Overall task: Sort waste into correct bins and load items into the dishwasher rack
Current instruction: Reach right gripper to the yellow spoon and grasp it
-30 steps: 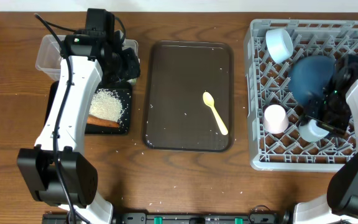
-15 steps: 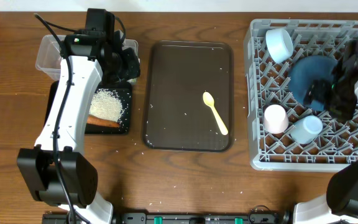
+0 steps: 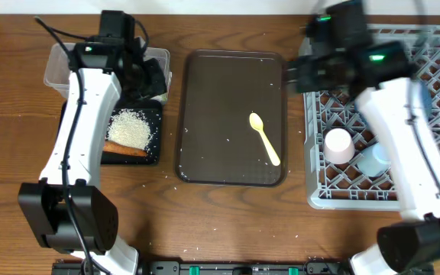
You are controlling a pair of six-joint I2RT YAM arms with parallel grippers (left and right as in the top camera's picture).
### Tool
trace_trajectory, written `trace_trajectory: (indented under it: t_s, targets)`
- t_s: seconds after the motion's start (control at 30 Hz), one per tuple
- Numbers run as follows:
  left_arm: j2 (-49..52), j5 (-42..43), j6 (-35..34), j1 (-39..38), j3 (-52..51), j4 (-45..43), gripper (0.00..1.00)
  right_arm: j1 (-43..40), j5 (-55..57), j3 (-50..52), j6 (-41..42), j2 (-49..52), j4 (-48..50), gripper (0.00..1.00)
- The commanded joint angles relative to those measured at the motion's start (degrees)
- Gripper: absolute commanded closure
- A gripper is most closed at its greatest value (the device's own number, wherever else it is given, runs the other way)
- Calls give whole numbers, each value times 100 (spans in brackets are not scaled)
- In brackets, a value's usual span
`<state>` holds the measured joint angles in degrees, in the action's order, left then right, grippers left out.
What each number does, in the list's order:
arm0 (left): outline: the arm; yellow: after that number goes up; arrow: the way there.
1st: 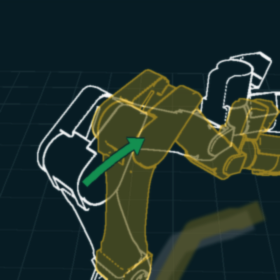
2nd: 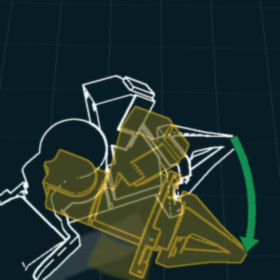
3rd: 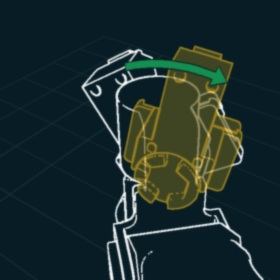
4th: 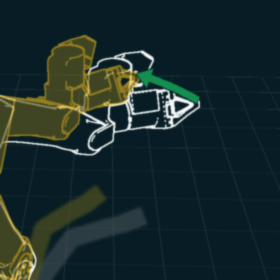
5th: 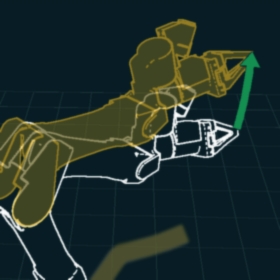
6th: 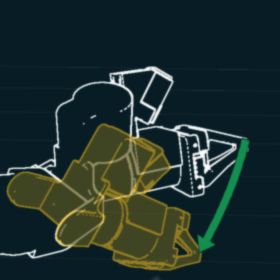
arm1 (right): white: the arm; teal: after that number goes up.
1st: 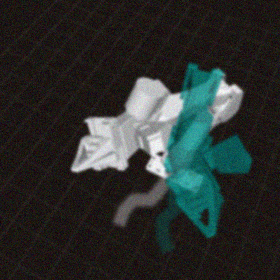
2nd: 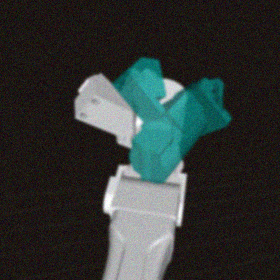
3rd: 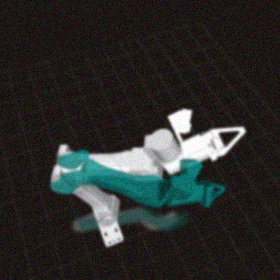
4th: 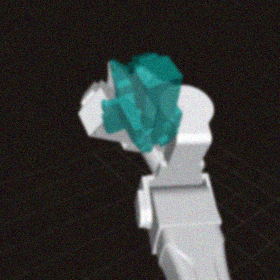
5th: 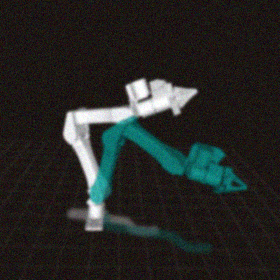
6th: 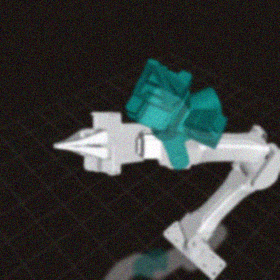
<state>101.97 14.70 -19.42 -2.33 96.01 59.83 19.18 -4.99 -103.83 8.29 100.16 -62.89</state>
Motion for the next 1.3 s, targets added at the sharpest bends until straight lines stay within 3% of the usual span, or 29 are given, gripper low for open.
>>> trace_trajectory:
  t_s: [0.0,0.27,0.5,0.93,1.27]
  targets:
    - [72,-356,70,181,-28,105,58,404,203,-26,-66,605,144,33]
    - [72,-533,72,269,-28,385,55,577,15,-26,-68,1947,-87,49]
    - [72,-533,70,269,-28,424,55,623,-431,101,-293,2437,-317,58]
    - [72,-533,72,269,-28,424,54,662,-433,1338,-413,2461,619,62]
    - [72,-533,70,269,-28,424,54,660,-605,1652,-411,2461,994,99]
